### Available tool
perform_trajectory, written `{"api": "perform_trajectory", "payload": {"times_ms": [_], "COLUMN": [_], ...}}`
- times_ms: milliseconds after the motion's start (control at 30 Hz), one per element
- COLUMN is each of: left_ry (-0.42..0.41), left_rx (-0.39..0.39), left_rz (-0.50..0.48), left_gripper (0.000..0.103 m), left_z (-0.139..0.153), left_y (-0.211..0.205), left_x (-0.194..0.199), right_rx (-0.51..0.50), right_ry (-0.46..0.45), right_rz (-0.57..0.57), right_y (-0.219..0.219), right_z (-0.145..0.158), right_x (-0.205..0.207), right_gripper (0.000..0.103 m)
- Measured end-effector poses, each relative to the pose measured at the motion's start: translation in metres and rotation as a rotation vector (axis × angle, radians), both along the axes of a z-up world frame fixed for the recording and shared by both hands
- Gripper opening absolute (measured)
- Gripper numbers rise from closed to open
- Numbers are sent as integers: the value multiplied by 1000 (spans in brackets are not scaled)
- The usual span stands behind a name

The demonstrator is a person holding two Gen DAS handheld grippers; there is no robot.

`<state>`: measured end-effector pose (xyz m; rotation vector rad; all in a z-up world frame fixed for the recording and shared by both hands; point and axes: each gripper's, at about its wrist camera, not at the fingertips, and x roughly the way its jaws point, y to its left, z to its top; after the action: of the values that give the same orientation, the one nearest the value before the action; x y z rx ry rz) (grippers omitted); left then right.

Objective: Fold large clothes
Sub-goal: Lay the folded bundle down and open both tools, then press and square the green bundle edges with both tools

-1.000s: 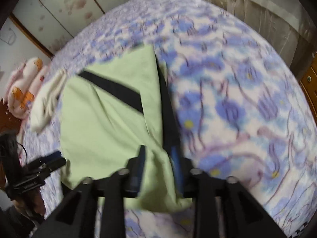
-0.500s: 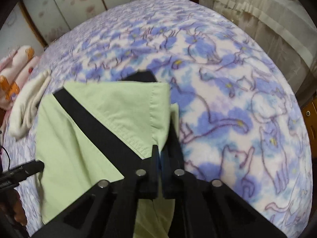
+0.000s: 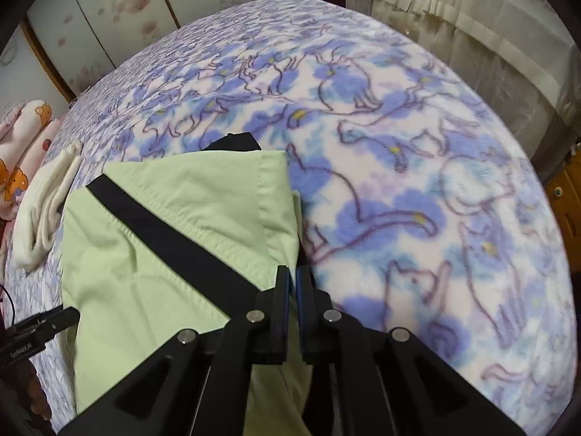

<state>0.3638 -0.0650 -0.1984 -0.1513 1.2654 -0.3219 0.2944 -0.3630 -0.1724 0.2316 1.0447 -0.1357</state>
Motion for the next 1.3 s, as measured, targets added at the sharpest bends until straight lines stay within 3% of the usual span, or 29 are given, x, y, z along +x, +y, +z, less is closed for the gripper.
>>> {"api": "perform_trajectory", "payload": {"times_ms": [167,600,900,1100,1133,1167,1233,1300], "left_ry": [-1,16,81,63,58,61,76,95], "left_rx": [32,10,-74,-125,-141,-156,-187,-233], "left_rz": [-14,-38,-45,-19,-15,-15,-6,19], "left_gripper": [45,47,49,60,64,72,77,77], "left_z": [9,46,65,66,64,61,55,47], "left_y": [-4,-3,-5,-10,-12,-13,-15,-15], "left_x": [-6,-30,-63,-84,-87,-88,-88,-88], "right_rx": [-22,58,117,167,177,186,191,184], "right_ry": [-20,59,122,132,131,128,112,89], "right_rz": [-14,-43,-22,50,70,85,105,125], "right_y": [8,31,51,71,75,79,85,90], "right_z": [17,25,26,26,25,25,25,26], "right_x": [-22,-73,-100,-102,-100,-98,-94,-88], "right_gripper": [4,4,4,4,7,16,30,32]}}
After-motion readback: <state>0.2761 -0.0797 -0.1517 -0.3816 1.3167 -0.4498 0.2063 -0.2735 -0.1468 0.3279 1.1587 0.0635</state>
